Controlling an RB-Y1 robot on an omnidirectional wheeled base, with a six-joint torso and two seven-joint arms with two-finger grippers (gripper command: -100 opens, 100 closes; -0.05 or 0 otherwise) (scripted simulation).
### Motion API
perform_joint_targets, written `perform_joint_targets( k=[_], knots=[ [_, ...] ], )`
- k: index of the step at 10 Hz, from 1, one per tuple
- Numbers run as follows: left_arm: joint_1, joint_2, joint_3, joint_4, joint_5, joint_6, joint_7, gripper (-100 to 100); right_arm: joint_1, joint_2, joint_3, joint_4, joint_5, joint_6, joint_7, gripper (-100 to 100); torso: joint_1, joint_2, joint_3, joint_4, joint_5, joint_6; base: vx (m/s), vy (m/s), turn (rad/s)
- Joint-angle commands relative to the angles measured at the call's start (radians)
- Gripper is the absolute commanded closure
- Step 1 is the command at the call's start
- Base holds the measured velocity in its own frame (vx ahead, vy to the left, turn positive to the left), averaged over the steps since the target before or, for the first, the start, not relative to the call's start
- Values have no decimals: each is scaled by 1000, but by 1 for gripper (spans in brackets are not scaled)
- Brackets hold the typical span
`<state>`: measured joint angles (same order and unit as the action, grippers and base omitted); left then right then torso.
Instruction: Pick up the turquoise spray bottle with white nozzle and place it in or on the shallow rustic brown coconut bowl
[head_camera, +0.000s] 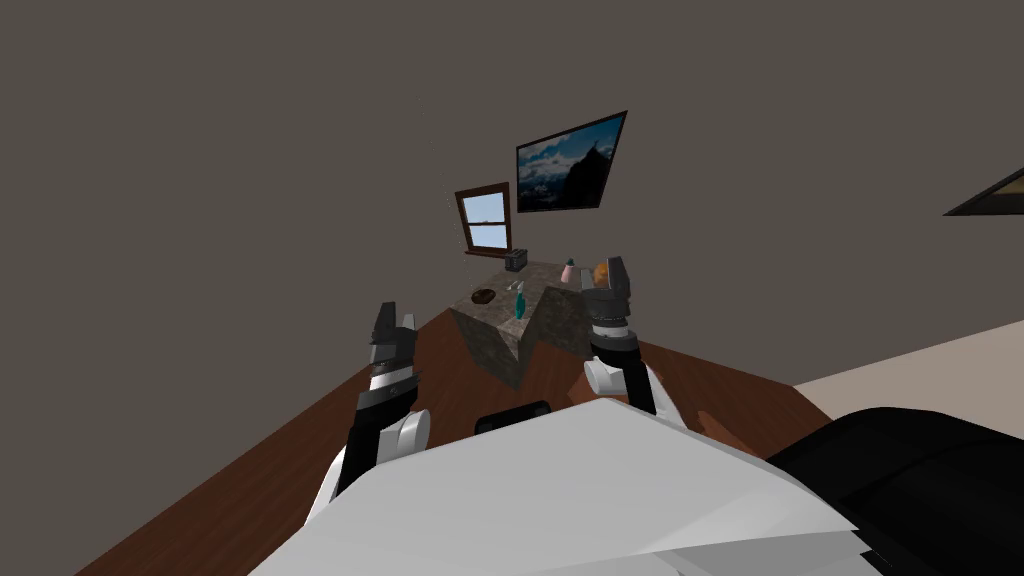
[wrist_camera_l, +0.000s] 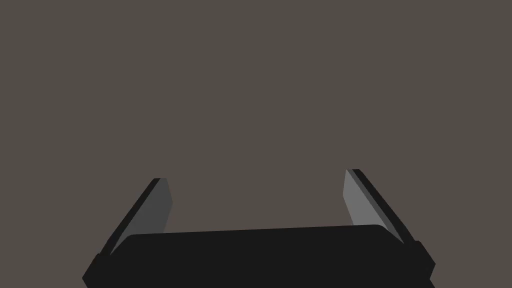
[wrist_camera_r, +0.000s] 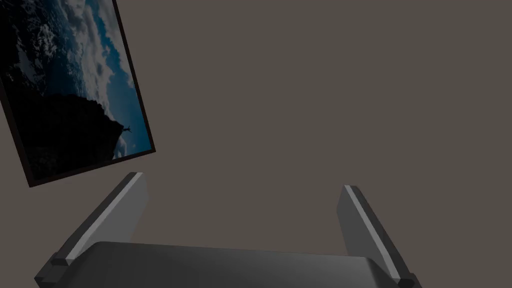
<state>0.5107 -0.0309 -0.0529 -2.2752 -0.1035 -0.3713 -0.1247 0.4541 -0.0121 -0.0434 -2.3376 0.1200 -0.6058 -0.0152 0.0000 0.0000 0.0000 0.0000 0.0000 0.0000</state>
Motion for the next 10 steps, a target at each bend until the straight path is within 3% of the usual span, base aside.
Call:
perform_joint_targets(
  k=[1, 5, 10],
  knots=[
    [0, 0, 0, 0, 0, 0, 0, 0, -5, -30, -3, 10, 5, 9, 5, -100, 0, 0, 0, 0, 0, 0, -1, 26, 0],
    [0, 0, 0, 0, 0, 0, 0, 0, -36, -108, -18, 65, 31, 57, 36, -100, 4, -1, 0, 0, 1, 0, 5, 65, -6],
    [0, 0, 0, 0, 0, 0, 0, 0, -96, -168, -48, 174, 85, 154, 97, -100, 7, -4, -2, -1, 2, 0, 33, 113, -8]
  ],
)
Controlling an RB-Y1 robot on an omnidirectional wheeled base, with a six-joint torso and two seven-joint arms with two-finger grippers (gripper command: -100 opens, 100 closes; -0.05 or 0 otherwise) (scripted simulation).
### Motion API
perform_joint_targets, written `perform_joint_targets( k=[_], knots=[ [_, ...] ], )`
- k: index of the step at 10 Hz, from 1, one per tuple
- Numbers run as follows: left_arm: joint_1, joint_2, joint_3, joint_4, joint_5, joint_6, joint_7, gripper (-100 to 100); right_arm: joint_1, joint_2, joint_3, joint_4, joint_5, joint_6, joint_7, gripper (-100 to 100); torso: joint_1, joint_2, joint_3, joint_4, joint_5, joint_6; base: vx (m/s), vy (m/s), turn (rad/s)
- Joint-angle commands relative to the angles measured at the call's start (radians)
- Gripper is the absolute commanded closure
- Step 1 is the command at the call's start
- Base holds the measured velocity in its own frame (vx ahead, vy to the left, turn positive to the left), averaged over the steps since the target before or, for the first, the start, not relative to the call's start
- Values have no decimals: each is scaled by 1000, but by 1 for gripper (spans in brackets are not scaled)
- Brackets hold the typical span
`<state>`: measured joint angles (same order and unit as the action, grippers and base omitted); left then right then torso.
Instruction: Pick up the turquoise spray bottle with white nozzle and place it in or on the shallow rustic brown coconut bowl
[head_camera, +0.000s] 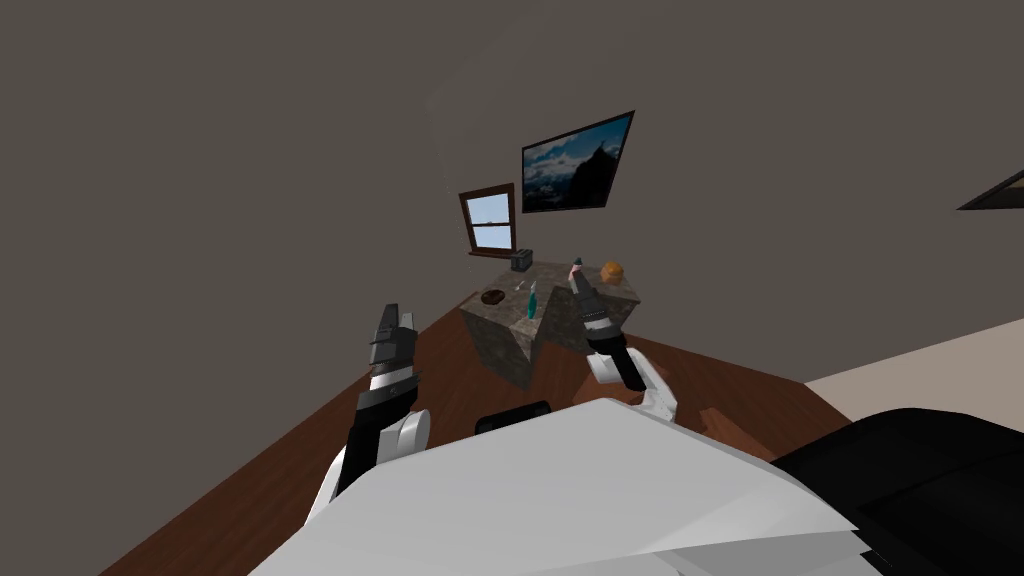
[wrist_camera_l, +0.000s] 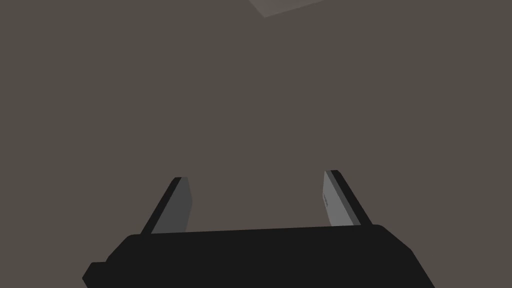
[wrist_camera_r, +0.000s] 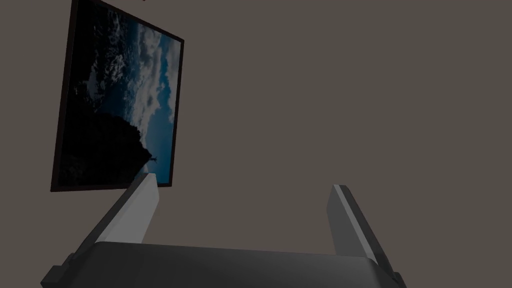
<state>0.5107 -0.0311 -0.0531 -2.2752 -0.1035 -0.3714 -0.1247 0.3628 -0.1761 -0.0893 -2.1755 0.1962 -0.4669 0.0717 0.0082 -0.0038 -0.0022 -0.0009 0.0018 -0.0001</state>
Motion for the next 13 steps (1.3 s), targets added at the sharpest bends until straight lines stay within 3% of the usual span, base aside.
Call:
perform_joint_targets(
  k=[1, 6, 7, 13],
  knots=[
    [0, 0, 0, 0, 0, 0, 0, 0, -18, -11, -10, 36, 21, 38, 25, -100, 0, 0, 0, 0, 0, 0, 40, 147, -12],
    [0, 0, 0, 0, 0, 0, 0, 0, -95, -35, -49, 169, 90, 161, 103, -100, 0, 2, 1, 0, 0, 0, 24, 131, -11],
    [0, 0, 0, 0, 0, 0, 0, 0, -95, -35, -49, 169, 90, 161, 103, -100, 1, 1, 1, 0, 0, 0, 42, 105, -12],
    [0, 0, 0, 0, 0, 0, 0, 0, -197, -81, -102, 357, 181, 326, 208, -100, 4, 2, 1, 0, 1, 0, 32, 143, -12]
  ],
)
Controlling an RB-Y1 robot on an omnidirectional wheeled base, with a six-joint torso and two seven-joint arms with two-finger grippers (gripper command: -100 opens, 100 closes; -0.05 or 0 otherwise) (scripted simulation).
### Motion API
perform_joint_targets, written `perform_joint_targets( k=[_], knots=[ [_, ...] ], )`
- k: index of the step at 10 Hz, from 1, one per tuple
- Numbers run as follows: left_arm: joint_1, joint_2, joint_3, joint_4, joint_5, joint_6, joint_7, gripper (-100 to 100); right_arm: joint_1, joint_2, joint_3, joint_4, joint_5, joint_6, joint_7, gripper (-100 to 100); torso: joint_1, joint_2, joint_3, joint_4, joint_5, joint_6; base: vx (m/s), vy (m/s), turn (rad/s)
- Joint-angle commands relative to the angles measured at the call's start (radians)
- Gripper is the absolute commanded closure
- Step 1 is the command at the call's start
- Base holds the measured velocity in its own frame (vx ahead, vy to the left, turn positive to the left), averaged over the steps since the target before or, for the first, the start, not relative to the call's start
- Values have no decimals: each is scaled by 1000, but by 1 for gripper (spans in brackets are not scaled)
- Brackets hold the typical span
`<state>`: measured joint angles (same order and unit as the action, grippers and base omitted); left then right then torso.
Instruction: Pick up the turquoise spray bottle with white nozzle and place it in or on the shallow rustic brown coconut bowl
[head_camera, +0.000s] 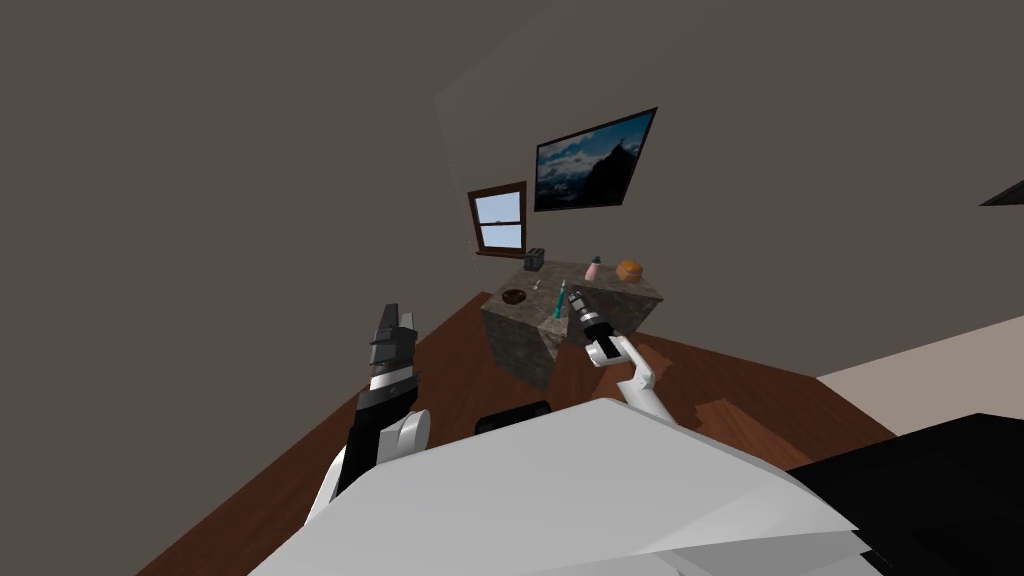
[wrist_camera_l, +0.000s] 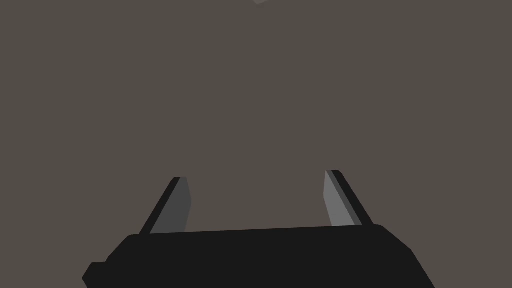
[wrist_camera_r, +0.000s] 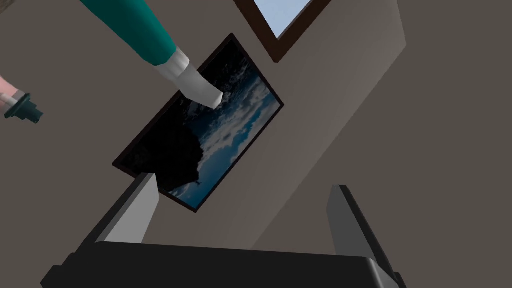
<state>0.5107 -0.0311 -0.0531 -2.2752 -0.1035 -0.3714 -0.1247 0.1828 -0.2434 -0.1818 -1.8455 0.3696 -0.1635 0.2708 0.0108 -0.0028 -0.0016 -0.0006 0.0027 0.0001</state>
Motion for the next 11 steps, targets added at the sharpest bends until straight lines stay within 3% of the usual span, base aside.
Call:
perform_joint_targets(
  k=[1, 2, 4, 5, 7, 8, 11],
  knots=[
    [0, 0, 0, 0, 0, 0, 0, 0, -36, -25, -18, 50, 23, 50, 27, -100, 0, 0, 0, 0, 0, 0, 48, 167, -14],
    [0, 0, 0, 0, 0, 0, 0, 0, -36, -25, -18, 62, 23, 53, 27, -100, 0, -1, 0, 0, 0, 0, 27, 110, -9],
    [0, 0, 0, 0, 0, 0, 0, 0, -72, -50, -36, 127, 53, 112, 63, -100, -5, 1, 1, 0, -1, 0, 25, 100, -6],
    [0, 0, 0, 0, 0, 0, 0, 0, -72, -50, -36, 134, 53, 112, 63, -100, -4, 0, 0, 0, -1, 0, 16, 94, -14],
    [0, 0, 0, 0, 0, 0, 0, 0, -109, -76, -53, 203, 83, 170, 98, -100, -6, 1, 1, 0, -1, 0, 28, 105, -6],
    [0, 0, 0, 0, 0, 0, 0, 0, -109, -76, -53, 207, 83, 170, 98, -100, -4, 0, 0, 0, -1, 0, 28, 109, -12],
    [0, 0, 0, 0, 0, 0, 0, 0, -162, -118, -78, 309, 127, 253, 149, -100, -3, 1, 0, 0, -1, 0, 17, 121, -10]
  ],
)
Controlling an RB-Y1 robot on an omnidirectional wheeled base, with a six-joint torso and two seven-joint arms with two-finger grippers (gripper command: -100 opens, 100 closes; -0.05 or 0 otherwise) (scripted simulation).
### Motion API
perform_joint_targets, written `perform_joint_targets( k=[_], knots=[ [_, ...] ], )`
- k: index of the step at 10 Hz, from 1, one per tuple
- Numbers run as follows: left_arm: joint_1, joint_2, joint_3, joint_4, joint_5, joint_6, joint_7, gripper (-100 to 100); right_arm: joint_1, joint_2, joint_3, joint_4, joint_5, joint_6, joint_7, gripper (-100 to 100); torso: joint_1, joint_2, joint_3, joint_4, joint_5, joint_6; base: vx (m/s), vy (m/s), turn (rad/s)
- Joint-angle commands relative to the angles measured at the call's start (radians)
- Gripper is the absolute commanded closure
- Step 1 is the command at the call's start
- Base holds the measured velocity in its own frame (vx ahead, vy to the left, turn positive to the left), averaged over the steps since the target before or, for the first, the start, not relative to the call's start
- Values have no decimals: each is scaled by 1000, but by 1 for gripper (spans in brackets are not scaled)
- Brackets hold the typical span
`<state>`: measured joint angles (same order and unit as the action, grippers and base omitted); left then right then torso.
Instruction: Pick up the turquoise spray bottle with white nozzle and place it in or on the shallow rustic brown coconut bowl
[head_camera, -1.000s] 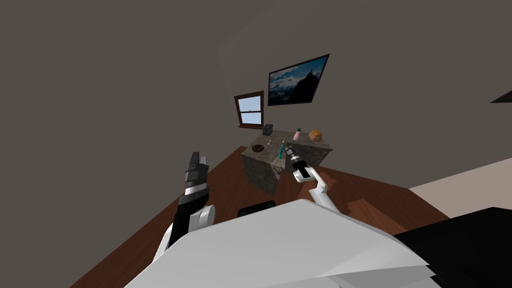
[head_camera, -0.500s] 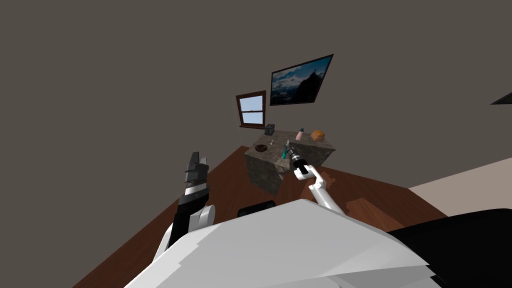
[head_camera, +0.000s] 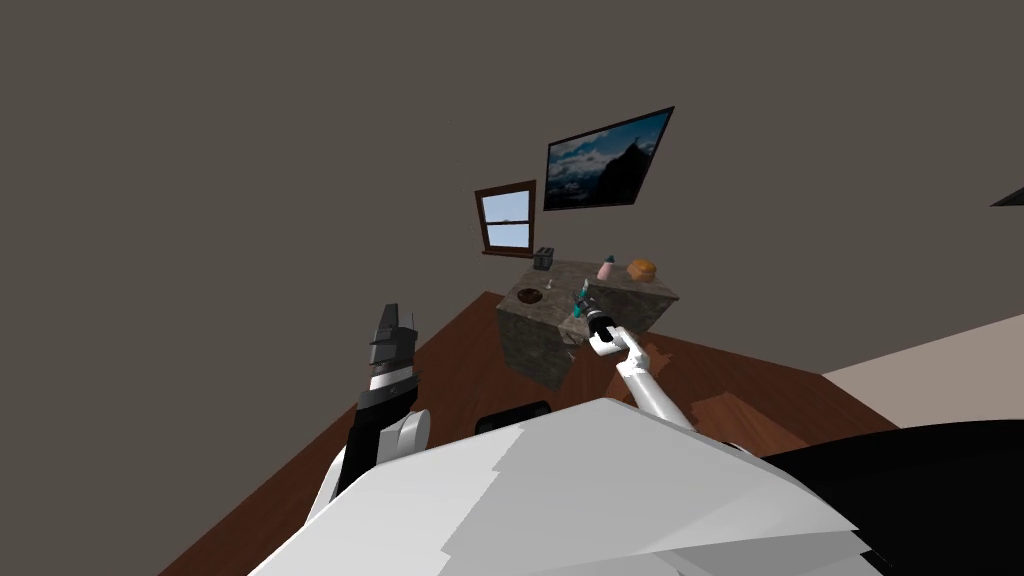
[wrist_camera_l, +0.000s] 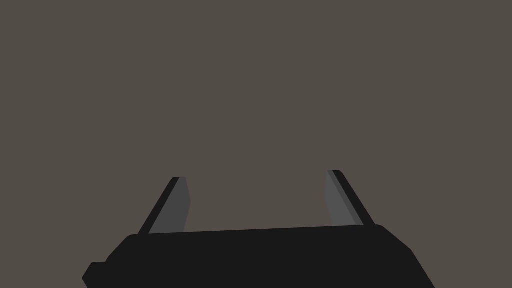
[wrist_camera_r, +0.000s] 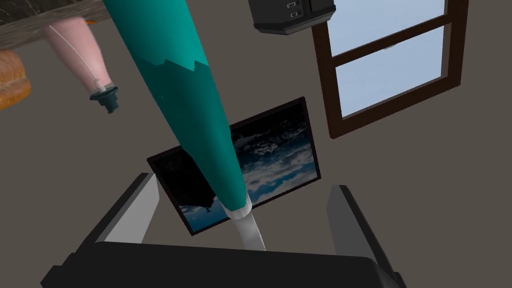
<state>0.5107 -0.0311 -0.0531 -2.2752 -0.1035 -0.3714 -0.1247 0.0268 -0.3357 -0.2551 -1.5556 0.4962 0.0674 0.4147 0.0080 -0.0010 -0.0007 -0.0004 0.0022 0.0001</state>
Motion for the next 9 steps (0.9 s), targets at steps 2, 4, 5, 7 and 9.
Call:
perform_joint_targets(
  k=[2, 4, 5, 7, 9],
  knots=[
    [0, 0, 0, 0, 0, 0, 0, 0, -38, -53, -20, 80, 27, 75, 36, -100, 1, 0, 0, 0, 0, 0, 31, 159, -12],
    [0, 0, 0, 0, 0, 0, 0, 0, -53, -65, -27, 115, 39, 99, 50, -100, -2, -1, -1, 0, 0, 0, 23, 91, -2],
    [0, 0, 0, 0, 0, 0, 0, 0, -67, -78, -34, 141, 51, 121, 64, -100, -3, 0, 0, 0, -1, 0, 26, 90, -12],
    [0, 0, 0, 0, 0, 0, 0, 0, -80, -89, -40, 168, 62, 142, 77, -100, -2, 0, 0, 0, 0, 0, 11, 101, -7],
    [0, 0, 0, 0, 0, 0, 0, 0, -104, -110, -51, 213, 81, 179, 100, -100, -4, 0, 0, 0, -1, 0, 15, 76, -3]
  ],
)
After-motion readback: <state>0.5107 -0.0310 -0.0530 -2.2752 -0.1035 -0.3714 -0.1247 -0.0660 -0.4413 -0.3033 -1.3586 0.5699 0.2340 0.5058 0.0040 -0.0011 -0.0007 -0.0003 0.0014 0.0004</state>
